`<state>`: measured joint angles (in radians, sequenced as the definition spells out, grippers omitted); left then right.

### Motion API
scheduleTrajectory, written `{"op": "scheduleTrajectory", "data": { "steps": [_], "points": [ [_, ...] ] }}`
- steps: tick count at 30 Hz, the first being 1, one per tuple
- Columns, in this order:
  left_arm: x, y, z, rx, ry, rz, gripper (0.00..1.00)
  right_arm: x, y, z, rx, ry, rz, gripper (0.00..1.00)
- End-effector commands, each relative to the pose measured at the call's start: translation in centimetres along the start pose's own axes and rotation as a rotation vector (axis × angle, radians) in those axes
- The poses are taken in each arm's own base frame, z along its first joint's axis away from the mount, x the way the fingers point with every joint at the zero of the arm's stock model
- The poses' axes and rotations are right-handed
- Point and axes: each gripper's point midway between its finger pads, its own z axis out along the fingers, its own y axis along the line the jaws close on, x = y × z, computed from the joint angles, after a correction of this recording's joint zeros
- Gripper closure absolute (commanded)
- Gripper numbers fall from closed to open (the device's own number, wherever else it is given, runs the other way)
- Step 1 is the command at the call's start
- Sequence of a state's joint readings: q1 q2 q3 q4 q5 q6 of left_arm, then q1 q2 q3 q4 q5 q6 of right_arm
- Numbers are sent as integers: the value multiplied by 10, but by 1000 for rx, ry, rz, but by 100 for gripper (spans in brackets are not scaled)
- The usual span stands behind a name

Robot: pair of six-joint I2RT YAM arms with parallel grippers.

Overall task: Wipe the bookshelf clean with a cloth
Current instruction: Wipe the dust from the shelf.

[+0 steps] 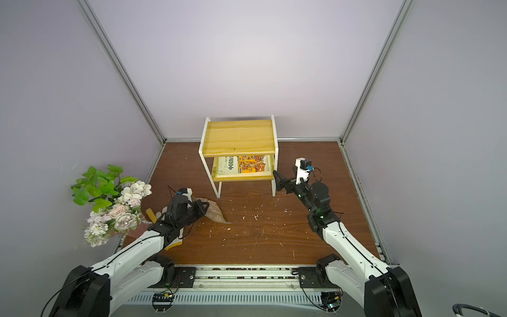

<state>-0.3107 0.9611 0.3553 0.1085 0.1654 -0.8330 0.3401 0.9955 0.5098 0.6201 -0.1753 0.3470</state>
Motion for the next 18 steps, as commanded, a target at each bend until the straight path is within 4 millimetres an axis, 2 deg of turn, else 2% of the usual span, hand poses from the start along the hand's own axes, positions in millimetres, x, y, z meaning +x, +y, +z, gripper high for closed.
{"op": "scheduleTrajectory", "data": {
  "steps": [1, 3, 4, 6, 7, 10, 13, 15, 18],
  "points": [
    [-85, -125, -56, 351, -231, 106, 100, -16, 8, 2, -28, -39, -19, 1],
    [-105, -162, -87, 458, -290, 154, 100, -18, 9, 2, -29, -49, -17, 1],
    [-111, -173, -98, 490, -313, 170, 100, -18, 9, 2, -30, -48, -14, 1],
    [-117, -180, -104, 509, -346, 194, 100, -16, 8, 2, -32, -49, -8, 1],
    [-119, -175, -99, 484, -359, 189, 100, -16, 8, 3, -32, -48, -5, 1],
    [-106, -132, -57, 329, -314, 138, 100, -11, 7, 5, -35, -32, 5, 1],
    [-74, -85, -18, 230, -225, 73, 100, -8, 7, 6, -38, -24, 8, 1],
    [-49, -56, 1, 182, -172, 37, 100, -7, 6, 6, -33, -20, 7, 1],
    [-26, -21, 16, 121, -143, 2, 100, -5, 6, 6, -30, -17, 5, 1]
  ]
}}
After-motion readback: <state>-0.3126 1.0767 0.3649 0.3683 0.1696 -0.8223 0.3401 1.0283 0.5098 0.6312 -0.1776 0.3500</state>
